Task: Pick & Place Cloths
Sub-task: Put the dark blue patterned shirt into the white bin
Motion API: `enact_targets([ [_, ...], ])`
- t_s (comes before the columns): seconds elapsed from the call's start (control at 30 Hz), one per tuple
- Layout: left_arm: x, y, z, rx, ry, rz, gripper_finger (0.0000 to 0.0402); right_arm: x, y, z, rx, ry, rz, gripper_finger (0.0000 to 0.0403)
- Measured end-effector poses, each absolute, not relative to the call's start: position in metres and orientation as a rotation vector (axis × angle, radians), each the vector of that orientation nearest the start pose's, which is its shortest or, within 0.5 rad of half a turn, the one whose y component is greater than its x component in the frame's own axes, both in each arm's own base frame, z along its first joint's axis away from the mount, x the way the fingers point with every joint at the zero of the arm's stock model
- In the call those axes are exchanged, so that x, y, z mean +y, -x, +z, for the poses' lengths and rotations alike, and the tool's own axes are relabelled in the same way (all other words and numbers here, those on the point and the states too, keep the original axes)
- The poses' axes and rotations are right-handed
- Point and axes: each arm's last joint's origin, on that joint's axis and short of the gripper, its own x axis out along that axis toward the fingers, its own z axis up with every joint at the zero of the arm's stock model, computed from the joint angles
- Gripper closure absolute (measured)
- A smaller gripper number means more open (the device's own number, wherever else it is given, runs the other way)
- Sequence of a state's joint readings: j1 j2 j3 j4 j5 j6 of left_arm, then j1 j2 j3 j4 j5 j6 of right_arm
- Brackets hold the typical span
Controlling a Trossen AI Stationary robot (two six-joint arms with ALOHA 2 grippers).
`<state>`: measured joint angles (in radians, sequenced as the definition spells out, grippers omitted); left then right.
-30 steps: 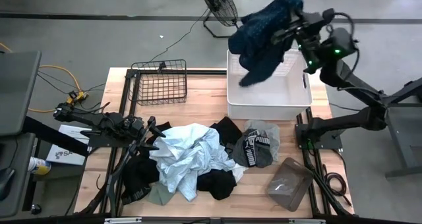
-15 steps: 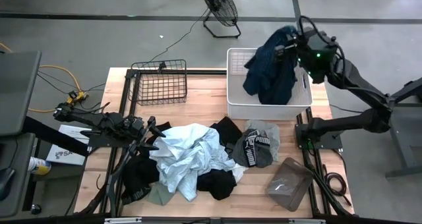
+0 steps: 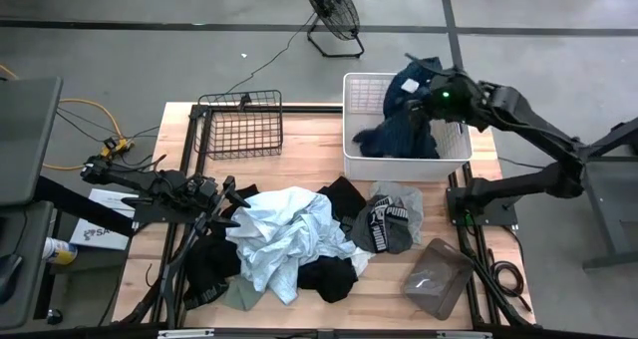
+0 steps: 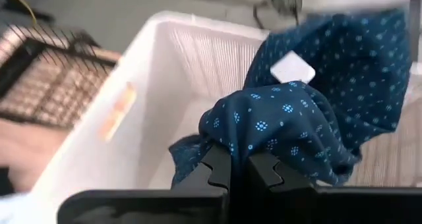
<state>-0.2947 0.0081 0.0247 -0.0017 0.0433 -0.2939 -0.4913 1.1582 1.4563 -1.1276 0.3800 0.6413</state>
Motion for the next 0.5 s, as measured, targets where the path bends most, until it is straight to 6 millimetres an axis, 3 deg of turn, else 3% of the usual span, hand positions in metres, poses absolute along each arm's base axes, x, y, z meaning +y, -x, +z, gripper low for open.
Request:
enact_targets([
  [0.27,-0.029,-0.092,0.171,0.035,0.293,-0.338,0.0112,-0.125,-0.196,0.374,0.764,-0.745,-1.01,0.0399],
  [0.5,-0.029,-0.092,0.171,0.035,0.293,-0.338,0.0112,-0.153,-0.214,0.339,0.95,-0.82,-1.071,0.0399],
])
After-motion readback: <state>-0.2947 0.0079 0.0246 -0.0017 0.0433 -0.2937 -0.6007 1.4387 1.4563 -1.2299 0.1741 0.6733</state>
